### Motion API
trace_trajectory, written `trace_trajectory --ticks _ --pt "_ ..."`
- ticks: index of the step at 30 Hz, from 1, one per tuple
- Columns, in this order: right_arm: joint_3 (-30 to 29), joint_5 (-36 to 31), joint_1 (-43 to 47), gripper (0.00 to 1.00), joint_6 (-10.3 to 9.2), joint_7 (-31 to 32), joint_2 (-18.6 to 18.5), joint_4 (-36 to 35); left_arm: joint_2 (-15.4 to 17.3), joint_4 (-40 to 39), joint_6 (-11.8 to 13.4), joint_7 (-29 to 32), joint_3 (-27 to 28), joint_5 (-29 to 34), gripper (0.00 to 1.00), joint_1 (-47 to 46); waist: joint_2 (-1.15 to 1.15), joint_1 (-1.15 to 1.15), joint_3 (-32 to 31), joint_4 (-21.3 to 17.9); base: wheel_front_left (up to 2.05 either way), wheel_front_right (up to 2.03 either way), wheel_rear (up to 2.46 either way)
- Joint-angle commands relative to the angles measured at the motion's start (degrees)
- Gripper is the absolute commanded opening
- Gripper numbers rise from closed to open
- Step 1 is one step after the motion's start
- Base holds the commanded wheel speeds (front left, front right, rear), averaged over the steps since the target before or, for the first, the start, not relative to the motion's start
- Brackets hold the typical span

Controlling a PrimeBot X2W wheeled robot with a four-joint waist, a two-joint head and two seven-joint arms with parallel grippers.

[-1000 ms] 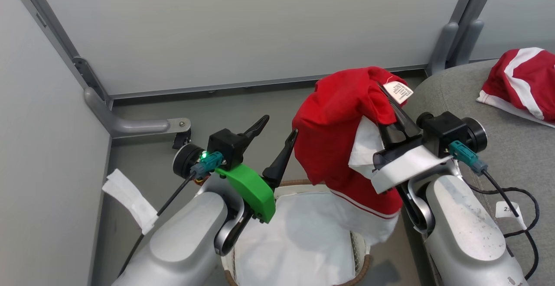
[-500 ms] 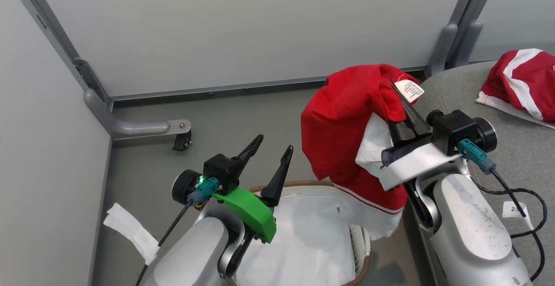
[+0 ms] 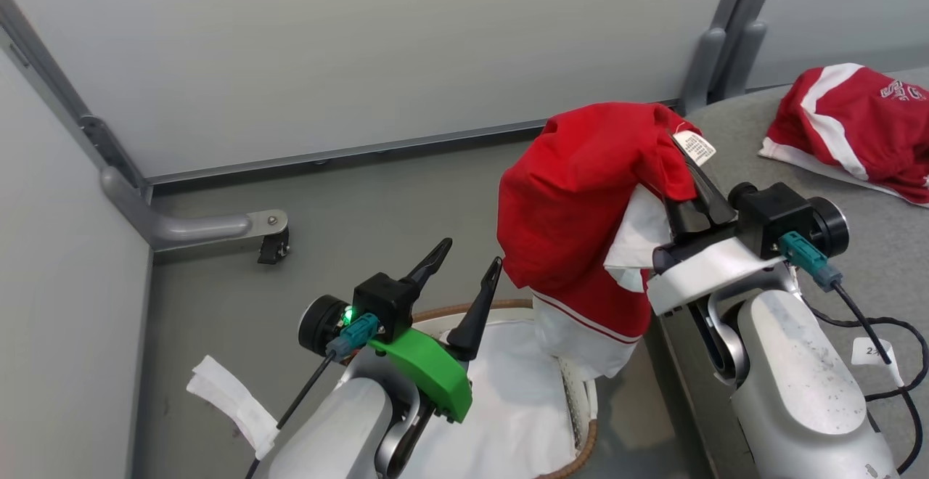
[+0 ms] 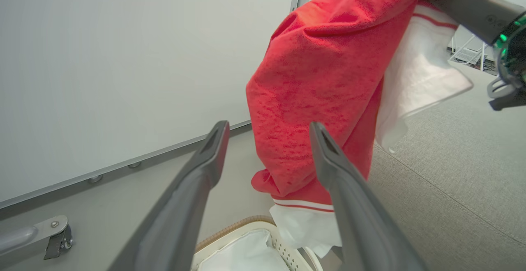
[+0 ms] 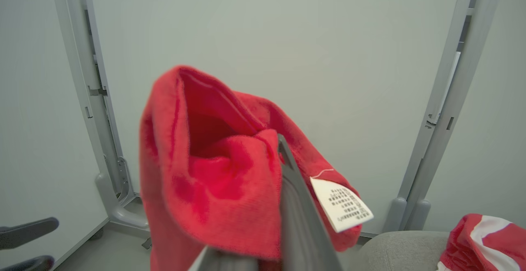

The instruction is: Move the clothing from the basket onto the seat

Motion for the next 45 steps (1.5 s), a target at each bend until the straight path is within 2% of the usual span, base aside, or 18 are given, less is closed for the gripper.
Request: trace_trajectory --ticks 1,13,22,27,34,45 --pt "-0.61 -0.54 -0.54 0.0 -0.09 -0.15 -0.2 -0.3 0.01 0.07 -0.27 -0.17 0.07 0.83 1.0 1.0 0.0 0.0 0.7 -2.87 0.0 0.0 0.0" --pt "-5.31 -2.58 -0.57 0.0 -0.09 -0.15 -0.19 -1.06 -0.24 -0.42 -0.41 -0.1 -0.88 2.37 1.0 0.06 0.0 0.0 3.34 -14.94 0.0 0.0 0.0" --pt "-7.47 -2.58 0.16 0.0 -0.09 -0.15 -0.16 -1.42 -0.17 -0.28 -0.42 -0.11 -2.88 2.0 1.0 -0.84 0.0 0.0 4.85 -20.63 0.0 0.0 0.0" --pt "-8.25 -3.08 -0.73 0.0 -0.09 -0.14 -0.16 -1.27 -0.15 -0.26 -0.42 -0.1 -3.97 1.9 1.0 -1.32 0.0 0.0 5.85 -20.99 0.0 0.0 0.0" --pt "-13.99 -7.97 -7.52 0.0 -0.09 -0.15 -0.57 -1.76 -0.15 0.14 -0.42 -0.1 -5.53 2.5 1.0 -3.31 0.0 0.0 9.43 -17.94 0.0 0.0 0.0" --pt "-19.91 -9.89 -27.23 0.0 -0.09 -0.14 -10.19 3.16 0.98 -1.69 -0.42 -0.1 -6.23 3.9 1.0 -7.45 0.0 0.0 18.53 -12.77 0.0 0.0 0.0"
